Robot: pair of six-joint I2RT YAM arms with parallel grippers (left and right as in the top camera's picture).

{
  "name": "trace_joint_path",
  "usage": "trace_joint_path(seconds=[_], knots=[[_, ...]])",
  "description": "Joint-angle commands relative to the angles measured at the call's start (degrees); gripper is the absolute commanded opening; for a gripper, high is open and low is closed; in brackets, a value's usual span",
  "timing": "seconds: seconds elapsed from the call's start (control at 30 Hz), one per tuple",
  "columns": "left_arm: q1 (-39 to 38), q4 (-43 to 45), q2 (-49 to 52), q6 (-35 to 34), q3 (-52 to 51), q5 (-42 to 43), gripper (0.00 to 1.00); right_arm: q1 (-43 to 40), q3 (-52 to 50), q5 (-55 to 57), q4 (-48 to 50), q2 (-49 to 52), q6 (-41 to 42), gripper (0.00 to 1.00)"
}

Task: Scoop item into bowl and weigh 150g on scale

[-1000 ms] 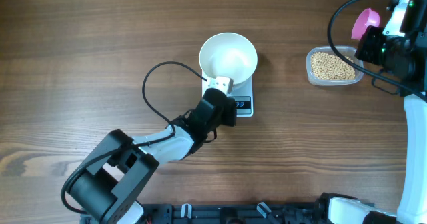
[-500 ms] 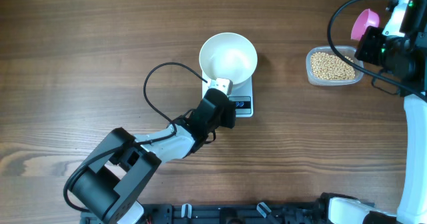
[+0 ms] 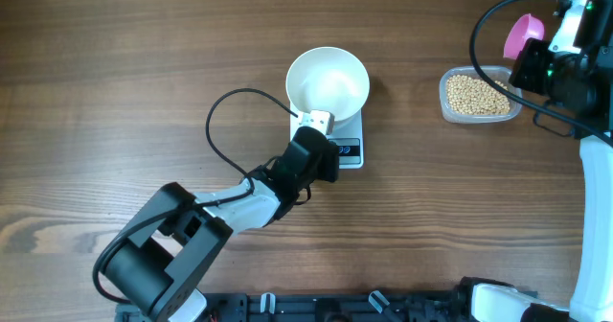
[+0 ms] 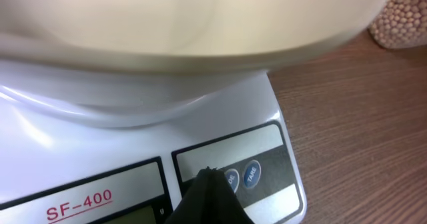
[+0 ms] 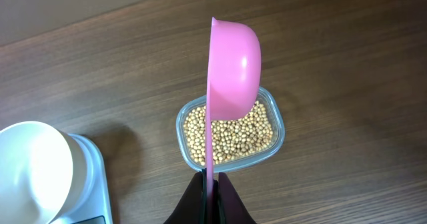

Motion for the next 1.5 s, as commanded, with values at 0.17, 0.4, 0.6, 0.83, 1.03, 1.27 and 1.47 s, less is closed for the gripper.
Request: trace_joint_path(seconds=[0.17, 0.4, 0.6, 0.83, 1.03, 1.27, 1.47], knots=[[-0.26, 1.05, 2.12, 0.04, 0.70, -1.14, 0.04, -0.24, 0.85, -0.94, 0.07, 0.33, -1.18, 0.04], [-0.26, 0.66, 2.14, 0.04, 0.70, -1.09, 0.04, -0.24, 0.85, -0.94, 0.09, 0.33, -1.18, 0.04], [-0.26, -0.15, 2.25, 0.04, 0.70, -0.68, 0.04, -0.24, 0.85, -0.94, 0.09, 0.33, -1.18, 0.04], [-0.26, -0.52, 4.15, 0.04, 0.70, -0.68, 0.04, -0.24, 0.85, -0.94, 0.02, 0.33, -1.16, 0.04], [-0.26, -2.99, 4.20, 0.02, 0.70, -0.66, 0.04, -0.24, 0.85, -0.94, 0.02, 0.33, -1.16, 0.04], [-0.26, -4.07, 4.15, 0.00, 0.70, 0.79, 0.04, -0.24, 0.85, -0.94, 0.02, 0.33, -1.14, 0.04], [-0.26, -5.31, 4.11, 0.02, 0.70, 1.46, 0.04, -0.24, 0.85, -0.94, -0.02, 0.33, -1.11, 0.04]])
